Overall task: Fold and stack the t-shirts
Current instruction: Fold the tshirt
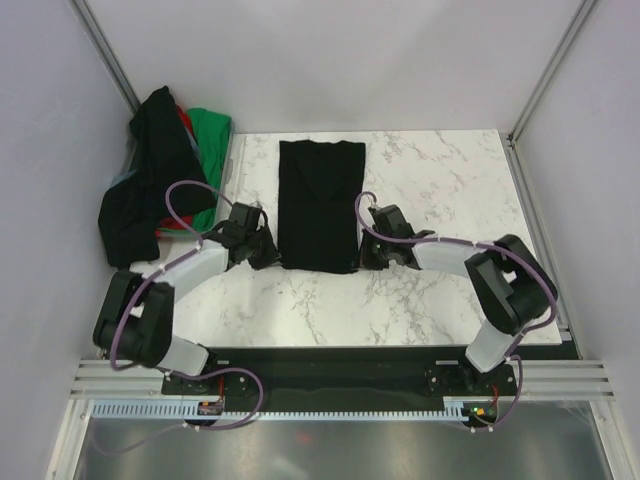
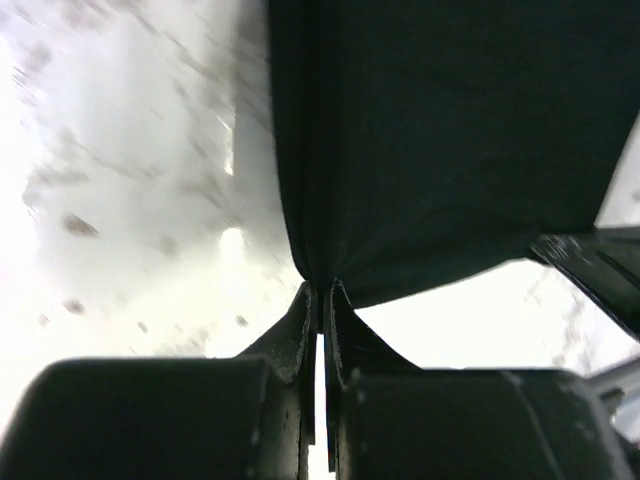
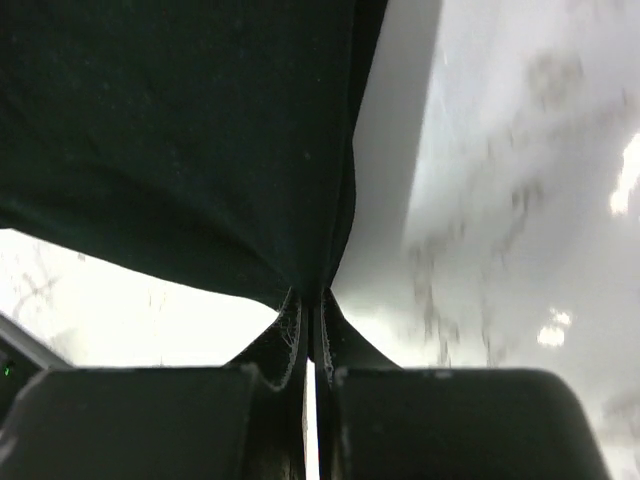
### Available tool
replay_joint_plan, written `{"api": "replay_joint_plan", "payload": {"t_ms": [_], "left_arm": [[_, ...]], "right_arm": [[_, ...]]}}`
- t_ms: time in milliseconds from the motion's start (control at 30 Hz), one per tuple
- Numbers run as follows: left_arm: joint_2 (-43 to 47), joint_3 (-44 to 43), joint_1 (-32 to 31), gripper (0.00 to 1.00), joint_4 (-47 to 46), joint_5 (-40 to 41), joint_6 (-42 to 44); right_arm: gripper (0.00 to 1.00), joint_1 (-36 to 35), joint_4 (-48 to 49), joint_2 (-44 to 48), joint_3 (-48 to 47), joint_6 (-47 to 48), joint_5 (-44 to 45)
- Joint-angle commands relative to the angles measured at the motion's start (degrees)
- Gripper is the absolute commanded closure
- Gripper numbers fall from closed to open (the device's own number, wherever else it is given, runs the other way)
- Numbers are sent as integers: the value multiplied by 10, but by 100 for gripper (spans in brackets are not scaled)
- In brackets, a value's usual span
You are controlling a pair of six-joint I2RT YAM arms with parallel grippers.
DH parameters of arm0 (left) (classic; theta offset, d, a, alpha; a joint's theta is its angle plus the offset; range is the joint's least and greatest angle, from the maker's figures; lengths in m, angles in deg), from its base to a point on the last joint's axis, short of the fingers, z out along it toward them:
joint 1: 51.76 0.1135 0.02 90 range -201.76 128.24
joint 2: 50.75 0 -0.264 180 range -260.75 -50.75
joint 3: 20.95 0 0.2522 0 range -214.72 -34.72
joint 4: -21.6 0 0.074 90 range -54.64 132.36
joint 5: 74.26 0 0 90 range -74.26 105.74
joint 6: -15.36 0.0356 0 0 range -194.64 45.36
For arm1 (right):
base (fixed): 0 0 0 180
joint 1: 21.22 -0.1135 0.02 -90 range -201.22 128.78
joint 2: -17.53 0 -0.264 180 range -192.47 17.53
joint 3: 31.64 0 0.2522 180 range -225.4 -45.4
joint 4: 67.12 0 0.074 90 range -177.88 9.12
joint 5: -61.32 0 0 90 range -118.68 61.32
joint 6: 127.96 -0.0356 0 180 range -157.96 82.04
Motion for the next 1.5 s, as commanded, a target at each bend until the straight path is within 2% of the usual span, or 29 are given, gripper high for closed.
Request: {"api": "replay_joint_plan", "payload": {"t_ms": [0,100,267,400,500,600,700,900,1100,1467], "left_arm": [[77,14,-39,98,73,17,-25],[148,26,-91,98,125,42,-49],[272,47,-187,98,205,71,-125],[388,43,-217,98,275,75,-165],[420,3,-219,98,314,87,-169],[407,-53,-218,98,337,123,-140],[352,-119,-218,98,352,162,-104],[243,-234,-201,98,353,212,-57],[144,-305,-150,98,346,195,-13],[9,-343,-22,98,277,107,45]], "right_arm": [[100,0,-44,92,35,4,10],[100,-17,-106,174,61,0,27],[100,-91,-200,322,99,-42,69],[100,-141,-266,427,115,-108,92],[100,-164,-312,483,92,-138,112],[100,-166,-353,464,17,-122,159],[100,-165,-403,417,-72,-82,219],[100,-148,-436,324,-192,-27,255],[100,-78,-423,255,-246,27,219],[100,-1,-398,105,-360,92,168]]}}
